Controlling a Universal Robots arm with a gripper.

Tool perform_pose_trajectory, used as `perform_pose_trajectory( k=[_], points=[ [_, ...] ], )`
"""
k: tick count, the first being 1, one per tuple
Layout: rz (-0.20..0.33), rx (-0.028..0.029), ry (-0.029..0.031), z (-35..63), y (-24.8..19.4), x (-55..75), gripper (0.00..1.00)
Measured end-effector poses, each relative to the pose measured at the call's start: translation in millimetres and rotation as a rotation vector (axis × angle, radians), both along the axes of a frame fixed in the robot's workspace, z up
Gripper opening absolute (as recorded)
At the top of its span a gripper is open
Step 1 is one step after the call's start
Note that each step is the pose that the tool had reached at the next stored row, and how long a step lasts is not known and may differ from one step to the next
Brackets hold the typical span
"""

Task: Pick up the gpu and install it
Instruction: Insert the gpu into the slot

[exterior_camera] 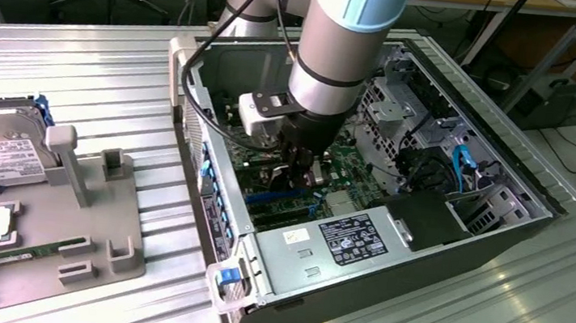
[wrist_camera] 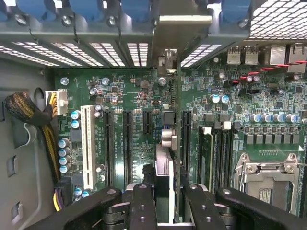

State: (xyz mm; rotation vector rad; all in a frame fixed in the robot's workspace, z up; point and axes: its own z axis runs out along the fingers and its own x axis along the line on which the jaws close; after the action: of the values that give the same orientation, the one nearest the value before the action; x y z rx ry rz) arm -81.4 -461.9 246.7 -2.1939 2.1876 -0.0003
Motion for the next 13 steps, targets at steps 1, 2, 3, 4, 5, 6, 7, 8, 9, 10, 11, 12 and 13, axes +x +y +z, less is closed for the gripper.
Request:
perform_pose_trajectory(
  k=[1,2,3,4,5,6,7,8,9,10,11,12,13],
  points=[
    [0.000,0.0001,0.0000,-0.9,0.1,0.0,0.28],
    [0.000,0.0001,-0.0001,-2.0,0.1,0.0,0.28],
    [0.000,0.0002,-0.0001,-2.9,0.2,0.0,0.28],
    [0.000,0.0002,0.0000,-3.5,0.2,0.0,0.28],
    [0.000,0.0000,0.0001,-3.7,0.2,0.0,0.28],
    [0.000,-0.0001,0.0002,-3.8,0.2,0.0,0.28],
    [0.000,0.0002,0.0000,-4.2,0.4,0.0,0.28],
    [0.000,0.0002,0.0000,-4.4,1.2,-0.1,0.28],
    [0.000,0.0002,0.0000,-4.6,2.3,0.0,0.28],
    [0.000,0.0001,0.0000,-4.8,2.9,0.0,0.28],
    [0.000,0.0003,-0.0001,-5.0,3.2,0.1,0.28],
    [0.000,0.0004,-0.0002,-5.2,3.5,0.1,0.28],
    [0.000,0.0004,-0.0001,-5.3,3.7,0.0,0.28]
  ],
)
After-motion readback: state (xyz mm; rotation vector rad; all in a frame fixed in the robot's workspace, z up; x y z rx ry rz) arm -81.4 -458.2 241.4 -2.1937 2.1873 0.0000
